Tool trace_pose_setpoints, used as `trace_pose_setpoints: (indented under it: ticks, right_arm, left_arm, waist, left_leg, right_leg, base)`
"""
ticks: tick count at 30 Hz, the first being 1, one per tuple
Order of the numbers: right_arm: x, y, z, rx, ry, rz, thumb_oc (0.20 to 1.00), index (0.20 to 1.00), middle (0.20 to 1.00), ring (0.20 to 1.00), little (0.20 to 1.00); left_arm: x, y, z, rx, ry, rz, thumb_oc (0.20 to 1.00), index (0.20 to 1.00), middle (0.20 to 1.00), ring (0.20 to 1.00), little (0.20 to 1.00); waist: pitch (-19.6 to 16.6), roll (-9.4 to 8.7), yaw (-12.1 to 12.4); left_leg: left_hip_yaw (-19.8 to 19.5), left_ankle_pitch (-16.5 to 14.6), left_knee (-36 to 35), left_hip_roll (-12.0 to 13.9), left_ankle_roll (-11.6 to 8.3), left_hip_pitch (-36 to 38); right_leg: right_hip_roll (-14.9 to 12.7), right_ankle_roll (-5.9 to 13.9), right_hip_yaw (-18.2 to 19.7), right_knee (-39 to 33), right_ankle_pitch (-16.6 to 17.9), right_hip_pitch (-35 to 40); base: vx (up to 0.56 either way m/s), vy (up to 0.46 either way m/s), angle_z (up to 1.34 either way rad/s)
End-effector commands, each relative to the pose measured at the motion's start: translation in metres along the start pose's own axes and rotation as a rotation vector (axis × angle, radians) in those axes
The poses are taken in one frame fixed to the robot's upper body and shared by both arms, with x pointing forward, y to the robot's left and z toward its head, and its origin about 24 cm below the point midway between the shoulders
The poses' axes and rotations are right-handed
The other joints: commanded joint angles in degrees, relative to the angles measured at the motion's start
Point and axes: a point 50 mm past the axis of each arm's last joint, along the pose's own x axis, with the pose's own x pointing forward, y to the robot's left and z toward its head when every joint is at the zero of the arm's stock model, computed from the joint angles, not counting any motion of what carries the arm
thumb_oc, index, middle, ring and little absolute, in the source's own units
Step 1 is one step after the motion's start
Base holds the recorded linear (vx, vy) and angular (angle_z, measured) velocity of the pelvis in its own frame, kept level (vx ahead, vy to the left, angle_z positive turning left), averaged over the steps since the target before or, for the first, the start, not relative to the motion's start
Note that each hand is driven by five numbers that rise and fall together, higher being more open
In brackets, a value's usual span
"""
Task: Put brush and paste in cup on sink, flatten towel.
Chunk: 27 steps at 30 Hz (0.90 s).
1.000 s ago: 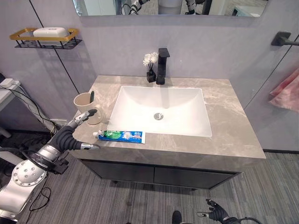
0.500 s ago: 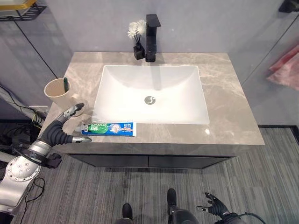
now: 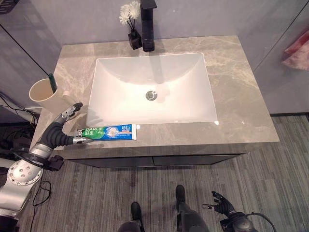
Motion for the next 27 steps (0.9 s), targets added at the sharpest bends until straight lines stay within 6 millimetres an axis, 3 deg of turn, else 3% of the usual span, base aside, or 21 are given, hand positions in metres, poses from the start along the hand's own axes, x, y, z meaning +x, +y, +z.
trace_pose_setpoints:
  ticks: [1, 27]
  right_arm:
    - [0.0017, -0.0071, 0.0046, -0.002, -0.018, -0.02, 1.0, 1.0, 1.0, 1.0, 1.0]
    - [0.002, -0.0104, 0.0123, -0.089, -0.046, -0.005, 1.0, 1.0, 1.0, 1.0, 1.0]
  left_arm:
    - [0.0069, 0.0063, 0.0079, 0.012, -0.057, 0.013, 1.0, 1.0, 1.0, 1.0, 1.0]
    - [0.0084, 0.0093, 0.0044, 0.189, -0.023, -0.029, 1.0, 1.0, 1.0, 1.0, 1.0]
  waist:
    - [-1.59, -0.53, -1.23]
    - [-2.09, -0.37, -1.37]
  left_leg:
    - [-1.48, 1.9, 0.35, -0.65, -0.17, -3.15]
    - [-0.71, 2.38, 0.35, 0.23, -0.7, -4.98]
  right_leg:
    - [-5.46, 6.89, 0.93, 0.44, -2.36, 3.16]
    - [-4.84, 6.83, 1.41, 0.44, -2.47, 0.62]
  base:
    - [0.0, 0.0, 0.0]
    - [0.0, -0.003, -0.02]
